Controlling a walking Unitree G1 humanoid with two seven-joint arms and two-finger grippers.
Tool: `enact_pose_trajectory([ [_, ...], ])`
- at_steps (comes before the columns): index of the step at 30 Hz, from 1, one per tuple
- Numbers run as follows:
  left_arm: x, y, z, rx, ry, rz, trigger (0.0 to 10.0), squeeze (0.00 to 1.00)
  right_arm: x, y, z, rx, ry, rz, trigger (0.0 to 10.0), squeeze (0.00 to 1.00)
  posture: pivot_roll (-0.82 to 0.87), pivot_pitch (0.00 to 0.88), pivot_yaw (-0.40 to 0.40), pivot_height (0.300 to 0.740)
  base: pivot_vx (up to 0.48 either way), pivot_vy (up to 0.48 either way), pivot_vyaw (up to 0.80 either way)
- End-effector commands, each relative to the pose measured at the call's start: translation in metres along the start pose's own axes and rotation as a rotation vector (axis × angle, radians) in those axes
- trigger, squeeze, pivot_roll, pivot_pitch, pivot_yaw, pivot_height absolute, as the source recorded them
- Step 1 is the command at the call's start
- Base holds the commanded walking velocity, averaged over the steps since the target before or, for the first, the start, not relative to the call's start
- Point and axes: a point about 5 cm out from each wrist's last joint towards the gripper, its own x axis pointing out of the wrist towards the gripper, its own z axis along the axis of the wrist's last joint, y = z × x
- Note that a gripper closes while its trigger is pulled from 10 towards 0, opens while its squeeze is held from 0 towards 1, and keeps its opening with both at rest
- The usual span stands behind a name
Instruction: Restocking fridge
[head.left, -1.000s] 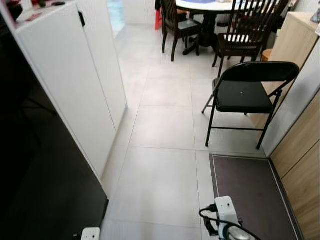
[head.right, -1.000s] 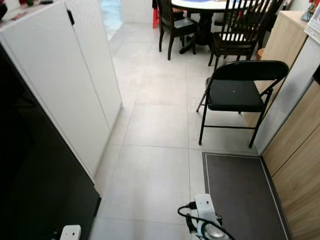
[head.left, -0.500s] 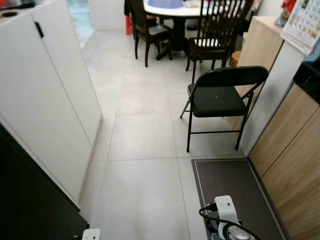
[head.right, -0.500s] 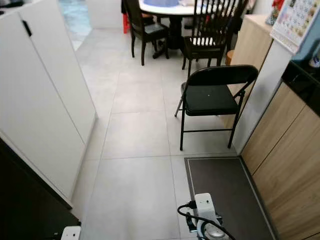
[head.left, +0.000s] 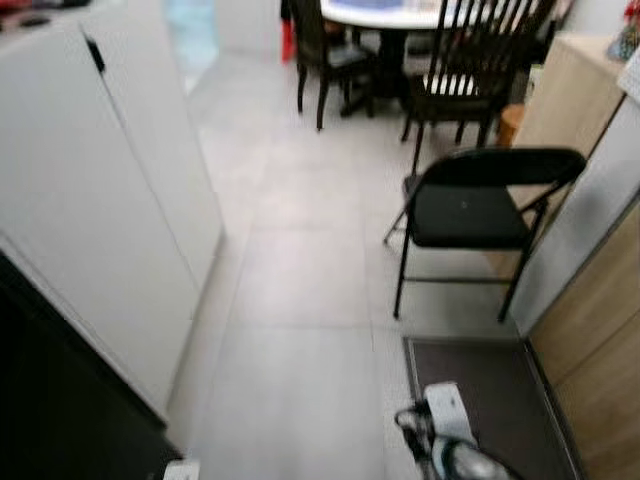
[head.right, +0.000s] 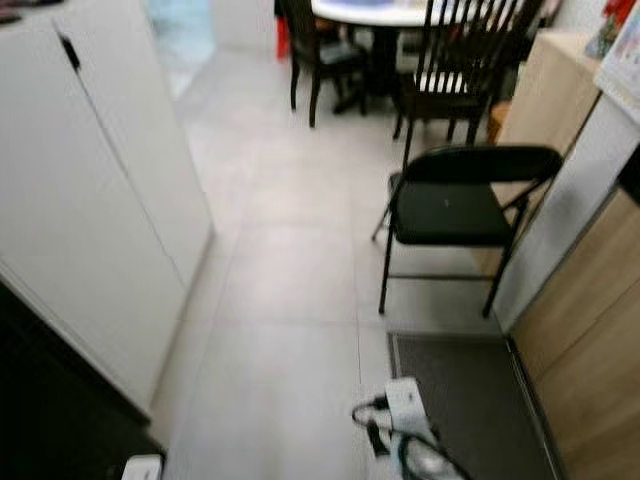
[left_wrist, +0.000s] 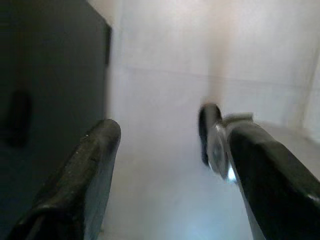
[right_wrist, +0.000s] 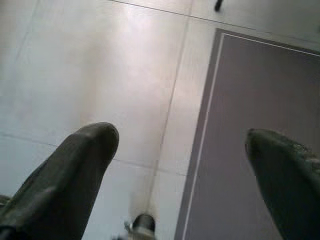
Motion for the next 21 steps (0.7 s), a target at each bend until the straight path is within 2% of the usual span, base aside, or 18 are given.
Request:
enact_pose_trajectory([
  [1,0.0008,-0.0036,0.0049,-0.001,-0.016,-0.01,10.0,0.0,-0.0025,-0.0103,-0.0089,0.008,0.029,-0.032,10.0,0.0,-0.09,0.0,0.037,0.74,0.33,0.0,0.0],
  [21,0.0009,-0.0039,0.0056,0.002,-0.018,-0.012,10.0,0.0,-0.0025,-0.0101,-0.0088,-0.008,0.029,-0.025,10.0,0.0,-0.09,0.0,0.038,0.74,0.334,0.0,0.0],
])
